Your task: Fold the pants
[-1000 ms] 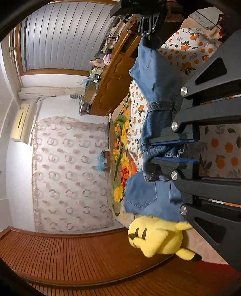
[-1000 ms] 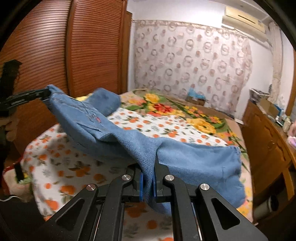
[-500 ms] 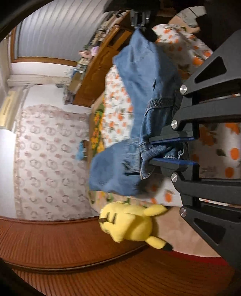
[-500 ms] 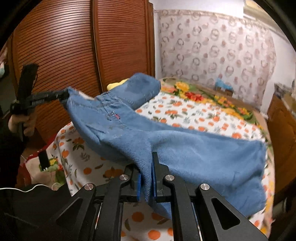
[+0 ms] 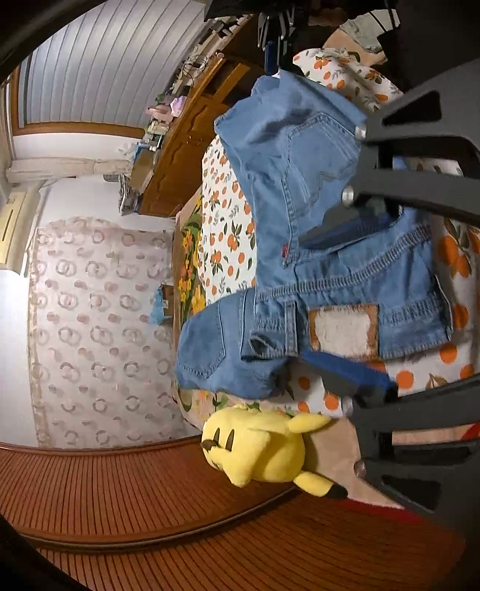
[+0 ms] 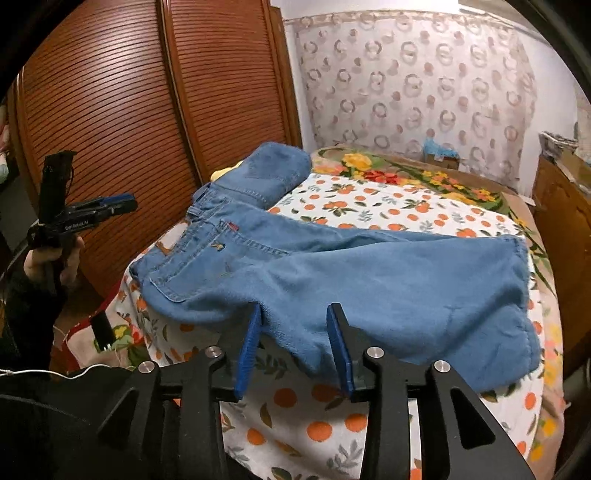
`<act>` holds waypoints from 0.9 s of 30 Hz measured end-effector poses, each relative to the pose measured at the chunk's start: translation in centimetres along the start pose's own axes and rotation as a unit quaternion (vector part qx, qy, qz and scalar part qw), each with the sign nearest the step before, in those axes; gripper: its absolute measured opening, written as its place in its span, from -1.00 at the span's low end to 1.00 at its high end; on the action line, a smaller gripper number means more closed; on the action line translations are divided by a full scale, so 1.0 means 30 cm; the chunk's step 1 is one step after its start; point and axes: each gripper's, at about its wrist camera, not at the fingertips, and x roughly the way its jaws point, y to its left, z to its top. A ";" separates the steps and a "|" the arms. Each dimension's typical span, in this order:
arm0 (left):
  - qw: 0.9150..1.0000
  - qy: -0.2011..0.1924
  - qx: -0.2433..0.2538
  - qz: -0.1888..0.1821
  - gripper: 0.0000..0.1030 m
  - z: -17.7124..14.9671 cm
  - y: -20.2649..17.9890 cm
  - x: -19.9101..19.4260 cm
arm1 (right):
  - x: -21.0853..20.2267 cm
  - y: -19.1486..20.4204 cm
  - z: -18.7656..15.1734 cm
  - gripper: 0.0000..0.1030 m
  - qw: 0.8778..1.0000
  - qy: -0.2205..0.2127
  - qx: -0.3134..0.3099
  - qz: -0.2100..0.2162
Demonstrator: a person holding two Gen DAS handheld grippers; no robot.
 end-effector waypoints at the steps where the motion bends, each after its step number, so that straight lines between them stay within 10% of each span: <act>1: 1.000 0.001 -0.003 -0.005 0.44 0.002 -0.008 0.012 | -0.009 -0.002 -0.004 -0.20 1.000 -0.005 0.002 -0.004; 27: 0.995 0.069 0.029 -0.063 0.48 -0.006 -0.320 0.424 | -0.086 -0.324 -0.223 -0.09 0.972 0.005 0.136 -0.190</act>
